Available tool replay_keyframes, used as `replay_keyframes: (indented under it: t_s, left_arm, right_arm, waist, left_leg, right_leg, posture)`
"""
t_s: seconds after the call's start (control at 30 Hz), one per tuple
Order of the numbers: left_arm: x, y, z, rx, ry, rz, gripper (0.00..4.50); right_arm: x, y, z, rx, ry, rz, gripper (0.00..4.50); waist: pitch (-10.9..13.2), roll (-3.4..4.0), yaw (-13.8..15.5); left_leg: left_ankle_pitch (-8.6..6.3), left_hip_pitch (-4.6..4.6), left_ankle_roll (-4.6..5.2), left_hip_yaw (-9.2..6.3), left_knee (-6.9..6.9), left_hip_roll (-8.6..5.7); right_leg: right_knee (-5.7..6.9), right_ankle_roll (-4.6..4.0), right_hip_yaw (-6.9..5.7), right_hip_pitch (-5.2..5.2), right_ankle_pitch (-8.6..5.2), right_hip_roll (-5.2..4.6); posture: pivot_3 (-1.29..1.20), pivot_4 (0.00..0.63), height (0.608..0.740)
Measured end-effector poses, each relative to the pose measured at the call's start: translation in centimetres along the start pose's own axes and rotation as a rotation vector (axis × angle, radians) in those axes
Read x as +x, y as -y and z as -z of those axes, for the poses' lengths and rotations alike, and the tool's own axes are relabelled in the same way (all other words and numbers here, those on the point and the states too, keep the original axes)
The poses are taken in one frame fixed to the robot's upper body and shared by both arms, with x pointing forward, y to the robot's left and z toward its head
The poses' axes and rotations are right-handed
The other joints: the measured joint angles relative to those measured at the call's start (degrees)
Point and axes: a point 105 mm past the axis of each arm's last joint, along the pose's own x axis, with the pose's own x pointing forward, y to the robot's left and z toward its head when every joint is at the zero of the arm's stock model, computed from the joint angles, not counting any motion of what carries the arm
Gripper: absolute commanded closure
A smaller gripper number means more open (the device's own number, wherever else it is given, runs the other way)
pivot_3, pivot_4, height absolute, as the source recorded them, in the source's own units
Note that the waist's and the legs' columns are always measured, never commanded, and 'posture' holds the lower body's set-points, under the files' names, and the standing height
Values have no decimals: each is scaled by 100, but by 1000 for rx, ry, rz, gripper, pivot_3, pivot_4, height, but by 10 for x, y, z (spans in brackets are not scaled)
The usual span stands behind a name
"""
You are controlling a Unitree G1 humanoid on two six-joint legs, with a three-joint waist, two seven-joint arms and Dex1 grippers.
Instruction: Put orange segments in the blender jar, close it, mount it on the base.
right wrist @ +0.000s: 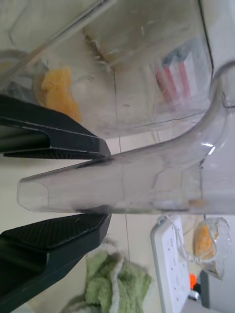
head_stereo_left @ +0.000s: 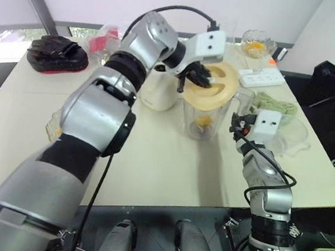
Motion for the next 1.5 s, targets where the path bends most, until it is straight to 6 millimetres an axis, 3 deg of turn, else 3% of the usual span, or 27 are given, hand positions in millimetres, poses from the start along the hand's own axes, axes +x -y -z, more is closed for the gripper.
replay_keyframes:
  t_s: [0.13,0.23,0.47,0.83,1.1,1.27,1.37,1.47,1.5]
  left_arm:
    - [-3,0,-5,2,20,14,4241]
    - [-9,-2,-9,2,45,19,4241]
    - [-31,-9,-28,6,141,25,4241]
    - [-60,-6,-28,-21,223,101,4241]
    - [-76,-10,-23,-20,215,75,4241]
    - [-78,-10,-18,-39,211,69,4241]
    - [-77,-10,-17,-45,211,68,4241]
    - [-77,-10,-17,-45,216,68,4241]
    - [-77,-10,-17,-45,217,68,4241]
  right_arm:
    - [-2,1,4,-15,-7,-11,2899]
    - [-6,-5,17,-40,-46,-48,2899]
    - [-9,-10,30,-100,-68,-87,2899]
    - [-2,17,34,-126,-63,47,2899]
    - [4,0,31,-88,-72,-30,2899]
    - [-8,-4,35,-71,-102,-65,2899]
    - [-13,-8,31,-74,-95,-80,2044]
    - [-14,-9,27,-79,-87,-82,608]
    - [-14,-9,27,-81,-88,-79,608]
  waist:
    - [0,0,-2]
    - [0,1,-6]
    - [1,1,21]
    - [1,2,11]
    - [1,2,6]
    - [1,2,28]
    - [1,2,30]
    - [1,2,12]
    - [1,2,11]
  left_leg:
    - [0,1,0,0,-1,0]
    - [0,1,0,0,-1,0]
    - [0,-3,0,0,-1,-1]
    - [0,-3,0,-1,-1,-1]
    - [0,-2,0,-1,-1,0]
    - [0,-5,0,-2,0,-1]
    - [0,-5,0,-2,1,-1]
    - [0,-2,0,-2,1,-1]
    - [0,-2,0,-2,1,-1]
  right_leg:
    - [0,0,0,0,0,0]
    - [1,0,0,0,0,0]
    - [-1,3,0,-1,-2,-1]
    - [0,3,0,-1,-2,0]
    - [2,3,0,-1,-2,0]
    - [1,3,0,-1,-2,-1]
    - [2,3,0,-1,-2,-1]
    - [5,2,0,-1,-1,0]
    - [6,2,-1,-1,-1,0]
  posture:
    - [0,150,740]
    - [0,150,740]
    - [0,150,740]
    - [0,150,740]
    - [0,150,740]
    - [0,150,740]
    - [0,150,740]
    - [0,150,740]
    - [0,150,740]
